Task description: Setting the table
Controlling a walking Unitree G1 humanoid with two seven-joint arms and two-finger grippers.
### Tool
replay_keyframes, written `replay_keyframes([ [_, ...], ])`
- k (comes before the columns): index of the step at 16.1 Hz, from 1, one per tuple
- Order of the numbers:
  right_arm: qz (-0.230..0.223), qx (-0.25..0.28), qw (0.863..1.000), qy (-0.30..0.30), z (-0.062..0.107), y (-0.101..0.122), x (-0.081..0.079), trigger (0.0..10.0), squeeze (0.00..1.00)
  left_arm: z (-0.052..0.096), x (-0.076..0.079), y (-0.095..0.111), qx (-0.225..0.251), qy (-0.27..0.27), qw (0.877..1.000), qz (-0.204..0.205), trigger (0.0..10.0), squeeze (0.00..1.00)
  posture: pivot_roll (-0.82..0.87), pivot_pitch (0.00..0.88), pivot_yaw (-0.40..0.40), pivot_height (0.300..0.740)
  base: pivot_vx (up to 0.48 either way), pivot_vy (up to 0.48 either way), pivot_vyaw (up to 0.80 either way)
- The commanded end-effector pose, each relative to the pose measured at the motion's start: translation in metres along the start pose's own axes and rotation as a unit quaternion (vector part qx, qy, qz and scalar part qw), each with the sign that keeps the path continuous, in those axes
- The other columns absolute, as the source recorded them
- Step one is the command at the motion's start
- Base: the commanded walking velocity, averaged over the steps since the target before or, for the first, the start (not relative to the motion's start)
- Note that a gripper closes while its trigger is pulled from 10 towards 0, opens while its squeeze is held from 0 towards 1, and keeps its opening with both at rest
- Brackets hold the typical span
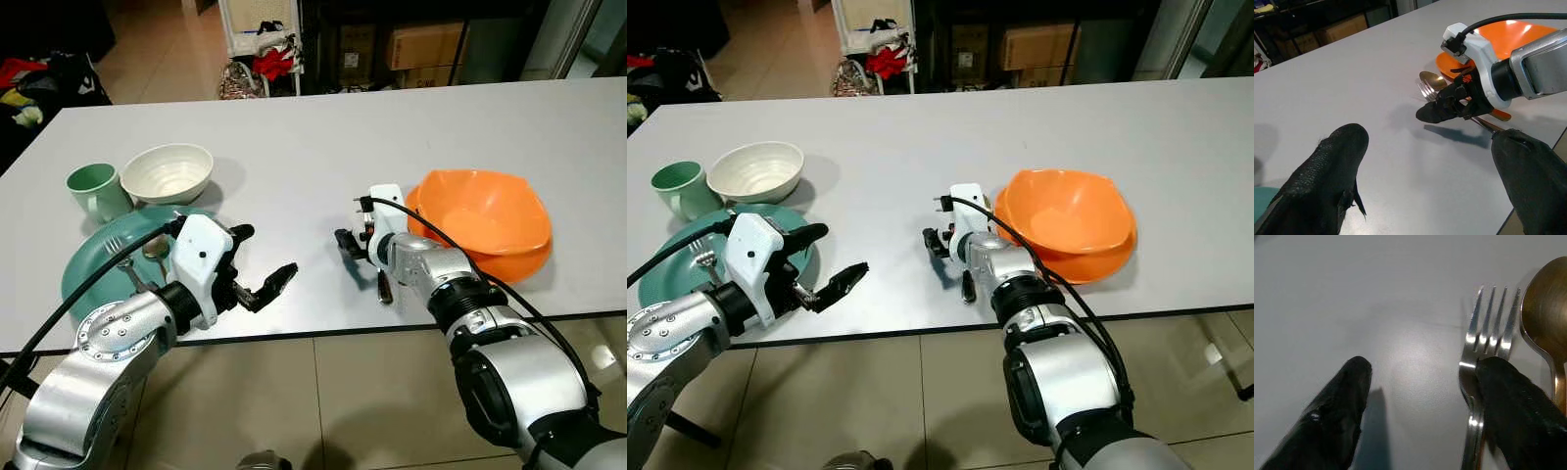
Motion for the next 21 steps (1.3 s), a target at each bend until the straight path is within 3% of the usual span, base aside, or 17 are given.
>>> replay_keyframes([
  [1, -0.014, -0.040, 0.999, 0.007, -0.001, -0.025, -0.003, 0.9, 0.00, -0.002, 0.000, -0.002, -0.005, -0.004, 1.000, 0.003, 10.0, 0.00, 0.11, 0.000, 0.067, 0.740, 0.000, 0.000, 0.00],
  [2, -0.003, -0.032, 0.999, 0.005, -0.001, -0.021, -0.002, 2.4, 0.00, -0.002, -0.001, -0.001, -0.004, -0.003, 1.000, 0.002, 10.0, 0.00, 0.11, 0.000, 0.066, 0.740, 0.000, 0.000, 0.00],
  [3, 0.013, -0.021, 1.000, 0.004, -0.001, -0.016, -0.001, 4.9, 0.00, -0.002, -0.002, -0.001, -0.003, -0.002, 1.000, 0.002, 10.0, 0.00, 0.11, 0.000, 0.066, 0.740, 0.000, 0.000, 0.00],
  [4, 0.030, -0.009, 0.999, 0.006, 0.000, -0.010, -0.001, 10.0, 0.00, -0.003, -0.002, -0.001, -0.003, -0.001, 1.000, 0.001, 10.0, 0.00, 0.11, 0.000, 0.066, 0.740, 0.000, 0.000, 0.00],
  [5, 0.035, -0.003, 0.999, 0.012, 0.001, -0.005, -0.002, 10.0, 0.00, -0.003, -0.003, 0.000, -0.003, -0.001, 1.000, 0.001, 10.0, 0.00, 0.11, 0.000, 0.066, 0.740, 0.000, 0.000, 0.00],
  [6, 0.032, -0.001, 0.999, 0.007, 0.002, -0.001, 0.000, 10.0, 0.59, -0.003, -0.003, 0.000, -0.002, 0.000, 1.000, 0.000, 10.0, 0.00, 0.11, 0.000, 0.066, 0.740, 0.000, 0.000, 0.00],
  [7, 0.031, -0.001, 0.999, 0.007, 0.003, 0.000, 0.000, 10.0, 1.00, -0.003, -0.003, 0.000, -0.002, 0.000, 1.000, -0.001, 10.0, 0.00, 0.11, 0.000, 0.067, 0.740, 0.000, 0.000, 0.00],
  [14, 0.024, -0.013, 0.999, -0.018, 0.008, -0.004, 0.001, 10.0, 1.00, -0.004, -0.004, 0.001, 0.000, -0.002, 1.000, -0.003, 10.0, 0.00, 0.10, 0.000, 0.072, 0.740, 0.000, 0.000, 0.00],
  [16, 0.027, -0.023, 0.999, -0.024, 0.009, -0.011, 0.001, 10.0, 0.09, -0.005, -0.003, 0.000, 0.000, -0.004, 1.000, -0.003, 10.0, 0.00, 0.10, 0.000, 0.069, 0.740, 0.000, 0.000, 0.00],
  [17, 0.026, -0.024, 0.999, -0.024, 0.010, -0.012, 0.000, 10.0, 0.00, -0.005, -0.003, 0.000, 0.000, -0.004, 1.000, -0.003, 10.0, 0.00, 0.10, 0.000, 0.068, 0.740, 0.000, 0.000, 0.00],
  [21, 0.022, -0.035, 0.999, -0.011, 0.010, -0.021, -0.006, 10.0, 0.00, -0.005, -0.002, -0.001, 0.000, -0.006, 1.000, -0.002, 10.0, 0.00, 0.10, 0.000, 0.068, 0.740, 0.000, 0.000, 0.00],
])
Point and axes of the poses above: a point about 5 cm out from each wrist's last joint towards the gripper, its own z axis pointing back from the gripper into the wrist, its own y axis along the axis of the wrist's last joint, x = y × z, the point moved 6 cm from there along -z, pointing out of the wrist towards the gripper, and after that the axes turned 2 degrees about z, right-handed, at the moved point
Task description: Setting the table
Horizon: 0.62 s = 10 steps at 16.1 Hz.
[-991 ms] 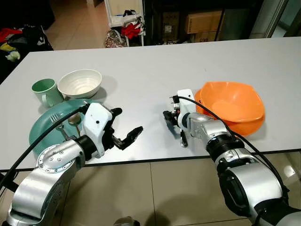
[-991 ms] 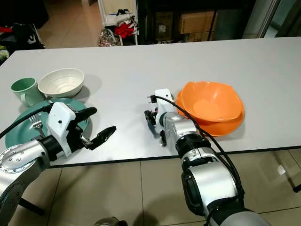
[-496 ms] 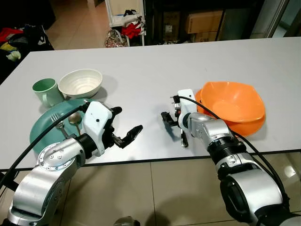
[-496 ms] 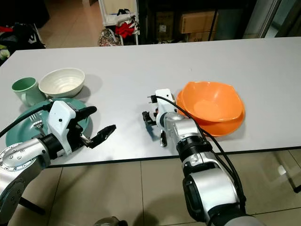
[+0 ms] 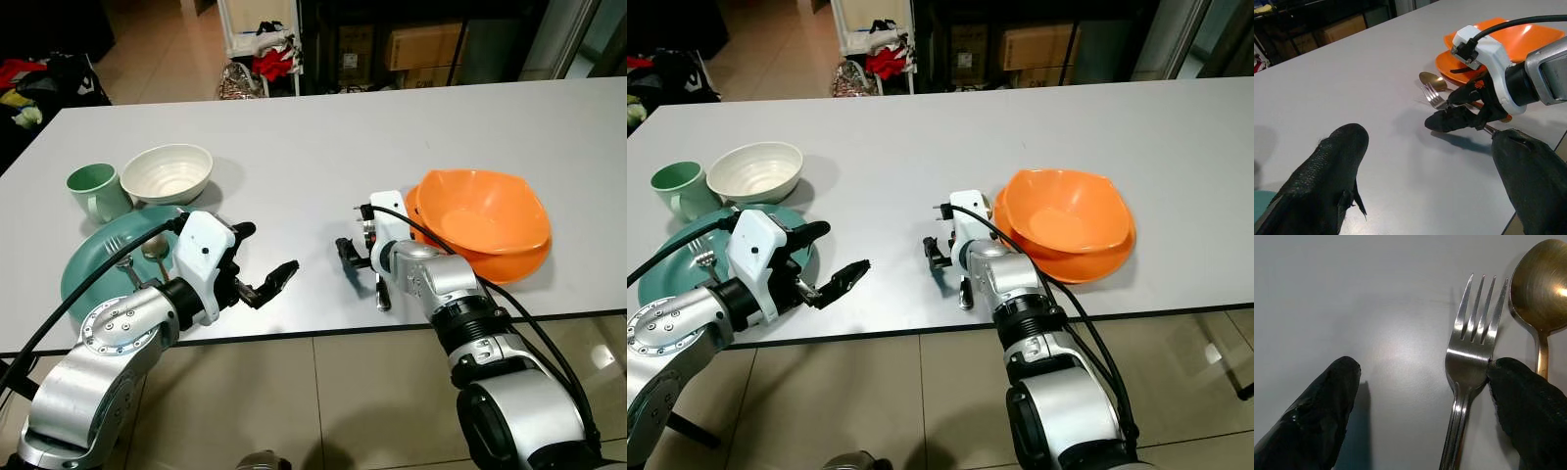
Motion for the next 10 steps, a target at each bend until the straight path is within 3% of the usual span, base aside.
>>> replay_keyframes([
  [1, 0.002, -0.022, 1.000, 0.008, 0.000, -0.013, -0.005, 10.0, 0.00, 0.000, 0.001, -0.001, 0.000, -0.005, 1.000, -0.003, 10.0, 0.00, 0.10, 0.000, 0.065, 0.740, 0.000, 0.000, 0.00],
  [7, -0.007, 0.000, 1.000, 0.021, -0.004, -0.006, -0.007, 10.0, 0.00, -0.002, 0.001, -0.001, 0.000, -0.007, 1.000, -0.002, 10.0, 0.00, 0.09, 0.000, 0.070, 0.740, 0.000, 0.000, 0.00],
  [10, 0.001, 0.046, 0.999, 0.021, -0.004, 0.013, -0.002, 10.0, 0.00, -0.003, 0.001, 0.000, 0.002, -0.007, 1.000, -0.003, 10.0, 0.00, 0.10, 0.000, 0.070, 0.740, 0.000, 0.000, 0.00],
])
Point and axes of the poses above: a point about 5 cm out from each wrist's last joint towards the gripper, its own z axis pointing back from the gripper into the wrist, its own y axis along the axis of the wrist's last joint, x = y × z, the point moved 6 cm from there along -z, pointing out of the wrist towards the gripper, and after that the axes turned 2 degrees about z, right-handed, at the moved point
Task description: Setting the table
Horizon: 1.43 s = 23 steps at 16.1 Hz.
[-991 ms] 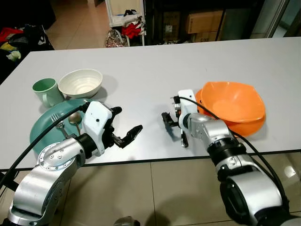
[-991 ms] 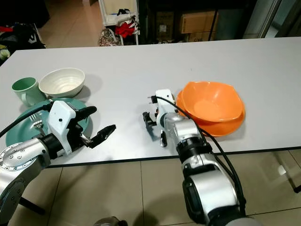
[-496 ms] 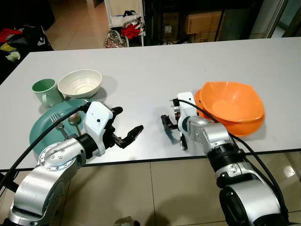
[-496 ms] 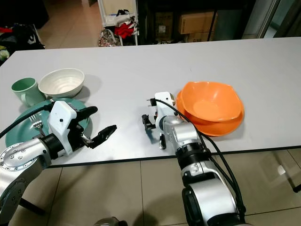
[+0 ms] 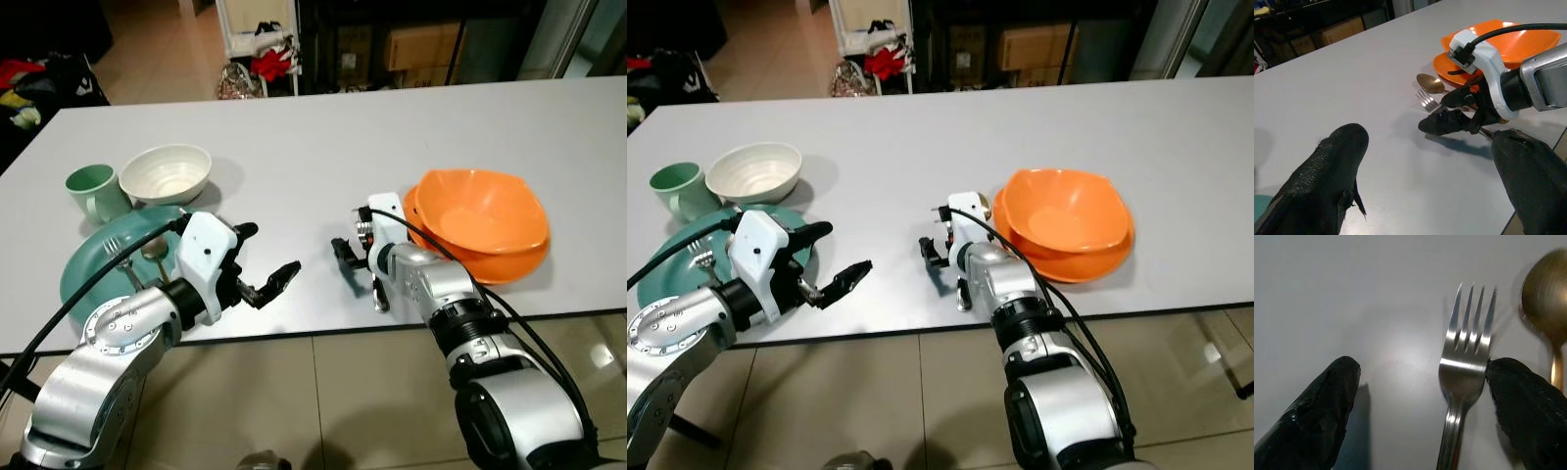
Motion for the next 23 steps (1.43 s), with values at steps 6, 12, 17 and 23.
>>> replay_keyframes([
  [6, 0.051, -0.004, 0.999, 0.019, 0.006, 0.006, -0.007, 10.0, 0.00, 0.001, -0.003, -0.001, -0.003, 0.004, 1.000, -0.003, 10.0, 0.00, 0.10, 0.000, 0.056, 0.740, 0.000, 0.000, 0.00],
  [12, 0.047, -0.039, 0.998, 0.005, 0.016, -0.010, -0.012, 10.0, 0.00, 0.000, -0.003, 0.000, -0.001, 0.001, 1.000, -0.004, 10.0, 0.00, 0.10, 0.000, 0.065, 0.740, 0.000, 0.000, 0.00],
  [17, 0.035, -0.060, 0.997, 0.013, 0.017, -0.020, -0.016, 3.0, 0.00, -0.001, 0.000, -0.003, -0.012, -0.015, 1.000, -0.007, 10.0, 0.00, 0.10, 0.000, 0.072, 0.740, 0.000, 0.000, 0.00],
  [23, 0.040, -0.072, 0.996, 0.017, 0.018, -0.024, -0.015, 1.0, 0.00, 0.005, 0.012, -0.022, -0.066, -0.061, 0.996, 0.001, 10.0, 0.00, 0.09, 0.000, 0.074, 0.740, 0.000, 0.000, 0.00],
])
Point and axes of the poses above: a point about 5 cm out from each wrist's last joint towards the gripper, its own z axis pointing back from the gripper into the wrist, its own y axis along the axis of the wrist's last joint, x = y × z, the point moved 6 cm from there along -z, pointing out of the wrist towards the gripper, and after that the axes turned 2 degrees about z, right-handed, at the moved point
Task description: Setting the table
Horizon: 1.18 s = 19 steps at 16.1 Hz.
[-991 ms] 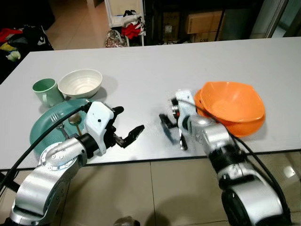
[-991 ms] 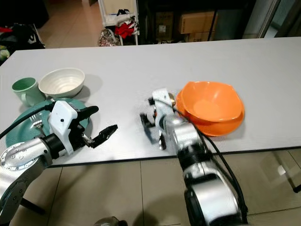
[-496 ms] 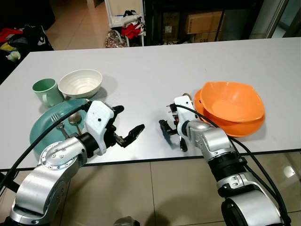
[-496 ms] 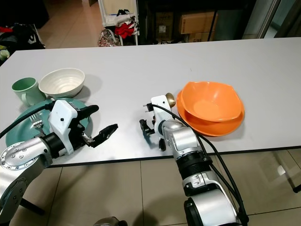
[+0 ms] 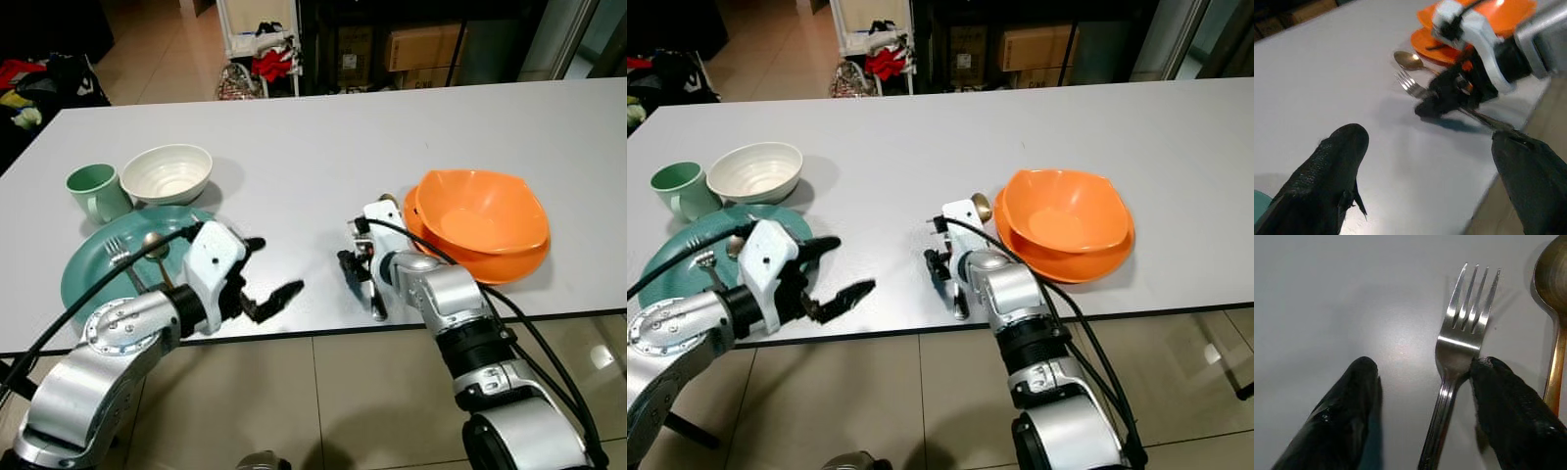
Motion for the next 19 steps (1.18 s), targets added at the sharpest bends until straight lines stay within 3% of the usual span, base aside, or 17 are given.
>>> replay_keyframes([
  [1, 0.000, -0.024, 1.000, 0.008, -0.003, -0.012, -0.003, 1.3, 0.00, 0.001, 0.001, -0.006, -0.015, -0.006, 1.000, 0.007, 10.0, 0.00, 0.09, 0.000, 0.074, 0.740, 0.000, 0.000, 0.00],
  [6, 0.017, -0.029, 0.999, -0.001, -0.006, -0.013, 0.005, 1.2, 0.00, 0.000, 0.001, -0.006, -0.016, -0.009, 1.000, 0.007, 10.0, 0.00, 0.10, 0.000, 0.075, 0.740, 0.000, 0.000, 0.00],
  [8, 0.021, -0.028, 0.999, 0.001, -0.006, -0.012, 0.004, 1.9, 0.00, 0.000, 0.001, -0.006, -0.017, -0.009, 1.000, 0.007, 10.0, 0.00, 0.10, 0.000, 0.074, 0.740, 0.000, 0.000, 0.00],
  [10, 0.023, -0.028, 0.999, 0.002, -0.007, -0.012, 0.004, 1.9, 0.00, 0.000, 0.001, -0.006, -0.017, -0.009, 1.000, 0.007, 10.0, 0.00, 0.10, 0.000, 0.075, 0.740, 0.000, 0.000, 0.00],
  [14, 0.030, -0.023, 0.999, 0.004, -0.009, -0.006, 0.007, 0.2, 0.00, -0.001, 0.002, -0.005, -0.018, -0.011, 1.000, 0.008, 10.0, 0.00, 0.10, 0.000, 0.074, 0.740, 0.000, 0.000, 0.00],
  [17, 0.030, -0.021, 0.999, 0.004, -0.009, -0.004, 0.007, 0.1, 0.00, 0.000, 0.002, -0.005, -0.017, -0.011, 1.000, 0.008, 10.0, 0.00, 0.10, 0.000, 0.074, 0.740, 0.000, 0.000, 0.00],
  [19, 0.030, -0.015, 0.999, 0.007, -0.010, -0.001, 0.006, 0.6, 0.00, -0.001, 0.003, -0.005, -0.017, -0.010, 1.000, 0.007, 10.0, 0.00, 0.10, 0.000, 0.071, 0.740, 0.000, 0.000, 0.00],
])
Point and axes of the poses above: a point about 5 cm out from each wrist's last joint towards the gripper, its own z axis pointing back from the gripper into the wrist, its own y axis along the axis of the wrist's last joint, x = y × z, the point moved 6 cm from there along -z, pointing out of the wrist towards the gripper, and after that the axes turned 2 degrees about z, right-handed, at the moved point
